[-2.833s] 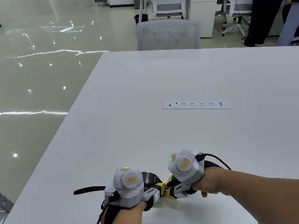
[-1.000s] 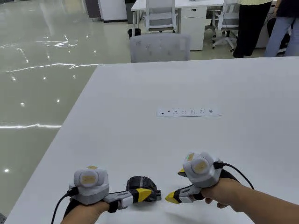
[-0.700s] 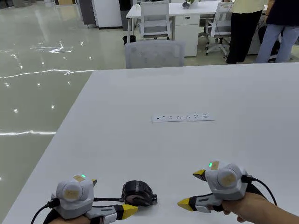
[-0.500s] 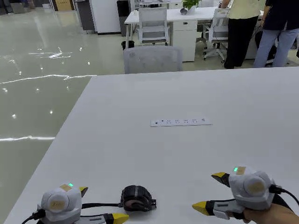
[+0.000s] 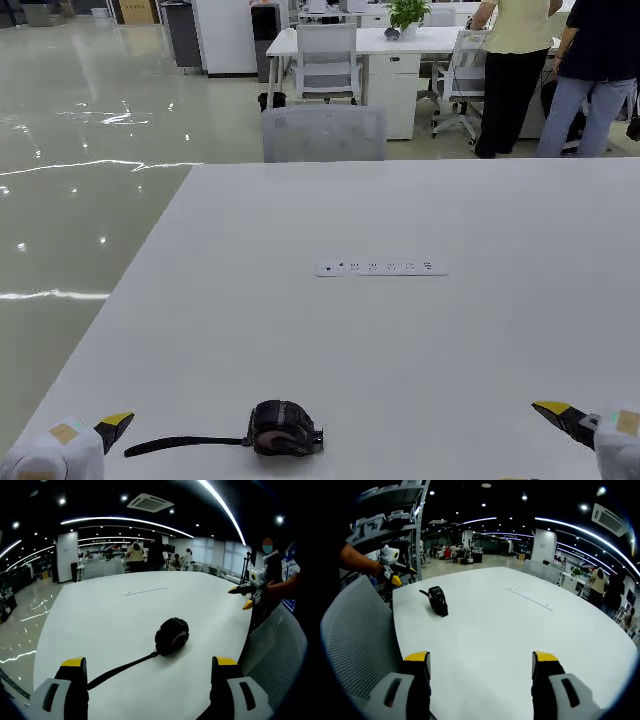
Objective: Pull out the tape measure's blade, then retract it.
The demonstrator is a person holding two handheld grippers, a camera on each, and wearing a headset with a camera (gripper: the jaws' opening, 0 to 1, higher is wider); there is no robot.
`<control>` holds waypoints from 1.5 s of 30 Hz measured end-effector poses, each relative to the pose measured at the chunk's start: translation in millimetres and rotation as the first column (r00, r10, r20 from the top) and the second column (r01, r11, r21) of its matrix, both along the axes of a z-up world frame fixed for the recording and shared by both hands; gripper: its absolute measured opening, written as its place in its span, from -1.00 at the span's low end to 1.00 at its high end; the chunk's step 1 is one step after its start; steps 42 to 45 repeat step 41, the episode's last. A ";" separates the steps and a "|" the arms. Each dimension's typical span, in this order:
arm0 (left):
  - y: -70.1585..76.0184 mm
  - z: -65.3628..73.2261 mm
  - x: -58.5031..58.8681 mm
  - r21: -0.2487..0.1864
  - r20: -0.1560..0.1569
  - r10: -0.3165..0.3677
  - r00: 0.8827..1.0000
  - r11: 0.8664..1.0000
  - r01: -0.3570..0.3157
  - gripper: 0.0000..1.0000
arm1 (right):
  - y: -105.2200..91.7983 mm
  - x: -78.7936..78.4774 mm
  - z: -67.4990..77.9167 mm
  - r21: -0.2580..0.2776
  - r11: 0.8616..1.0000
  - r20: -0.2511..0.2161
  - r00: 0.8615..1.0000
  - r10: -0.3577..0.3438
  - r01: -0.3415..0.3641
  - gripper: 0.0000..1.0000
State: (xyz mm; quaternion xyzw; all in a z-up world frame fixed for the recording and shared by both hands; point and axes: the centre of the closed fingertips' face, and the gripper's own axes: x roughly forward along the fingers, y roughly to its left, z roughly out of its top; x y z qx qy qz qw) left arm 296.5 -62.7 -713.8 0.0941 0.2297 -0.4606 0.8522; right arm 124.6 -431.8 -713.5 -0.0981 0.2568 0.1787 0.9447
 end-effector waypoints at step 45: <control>-8.2 5.8 -20.2 -0.021 -0.001 -0.087 0.996 0.996 0.087 1.00 | -22.6 -28.3 -14.4 0.021 0.994 -0.022 0.994 -0.103 0.103 0.93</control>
